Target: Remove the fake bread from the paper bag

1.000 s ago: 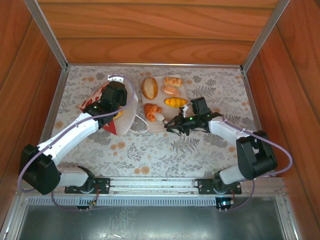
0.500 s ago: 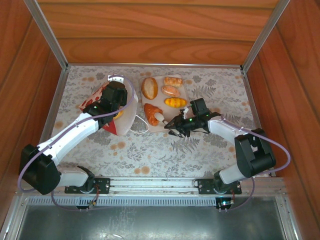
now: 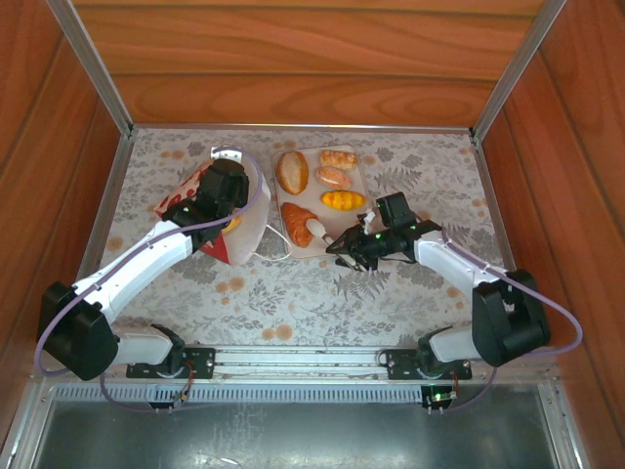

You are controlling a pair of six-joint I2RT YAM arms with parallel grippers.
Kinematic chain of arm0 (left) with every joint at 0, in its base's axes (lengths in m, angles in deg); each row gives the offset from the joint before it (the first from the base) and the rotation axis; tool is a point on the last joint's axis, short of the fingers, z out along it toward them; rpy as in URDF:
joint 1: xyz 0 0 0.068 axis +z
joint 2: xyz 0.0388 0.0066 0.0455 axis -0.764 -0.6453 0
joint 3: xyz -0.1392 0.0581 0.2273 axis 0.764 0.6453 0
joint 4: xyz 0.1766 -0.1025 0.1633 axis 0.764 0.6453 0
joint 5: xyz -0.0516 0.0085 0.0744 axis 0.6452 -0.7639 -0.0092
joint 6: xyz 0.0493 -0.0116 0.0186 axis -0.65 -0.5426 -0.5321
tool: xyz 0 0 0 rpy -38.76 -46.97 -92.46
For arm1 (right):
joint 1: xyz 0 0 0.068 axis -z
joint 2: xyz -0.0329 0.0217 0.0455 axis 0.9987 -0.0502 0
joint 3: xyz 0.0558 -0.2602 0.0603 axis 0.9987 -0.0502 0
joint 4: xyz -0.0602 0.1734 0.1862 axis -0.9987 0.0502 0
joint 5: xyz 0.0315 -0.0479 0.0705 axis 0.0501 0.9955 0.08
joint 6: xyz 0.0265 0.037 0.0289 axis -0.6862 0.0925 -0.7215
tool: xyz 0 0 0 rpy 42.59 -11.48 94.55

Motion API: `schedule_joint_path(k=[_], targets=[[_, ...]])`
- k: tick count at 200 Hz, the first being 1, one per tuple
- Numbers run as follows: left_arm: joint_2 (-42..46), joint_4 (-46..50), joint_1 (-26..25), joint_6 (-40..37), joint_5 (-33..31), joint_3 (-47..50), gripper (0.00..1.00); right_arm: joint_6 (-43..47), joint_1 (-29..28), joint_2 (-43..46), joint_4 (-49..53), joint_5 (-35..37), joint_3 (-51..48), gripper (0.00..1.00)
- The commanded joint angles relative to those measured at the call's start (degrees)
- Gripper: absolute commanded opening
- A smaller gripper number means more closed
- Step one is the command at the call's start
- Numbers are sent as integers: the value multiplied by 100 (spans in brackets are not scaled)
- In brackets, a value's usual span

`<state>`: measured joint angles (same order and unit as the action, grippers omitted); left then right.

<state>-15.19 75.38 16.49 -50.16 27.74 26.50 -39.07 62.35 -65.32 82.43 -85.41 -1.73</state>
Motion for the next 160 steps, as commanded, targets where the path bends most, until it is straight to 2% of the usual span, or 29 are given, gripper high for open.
schedule_joint_path(k=[1, 59, 160], targets=[[148, -1, 20, 89, 5, -69, 0, 230, -27, 164, 353, 143, 194, 49], [251, -1, 23, 105, 23, -24, 0, 221, -27, -121, 276, 163, 214, 34], [291, -1, 27, 127, 40, 49, 0, 256, -293, -636, 92, 29, 398, 30]])
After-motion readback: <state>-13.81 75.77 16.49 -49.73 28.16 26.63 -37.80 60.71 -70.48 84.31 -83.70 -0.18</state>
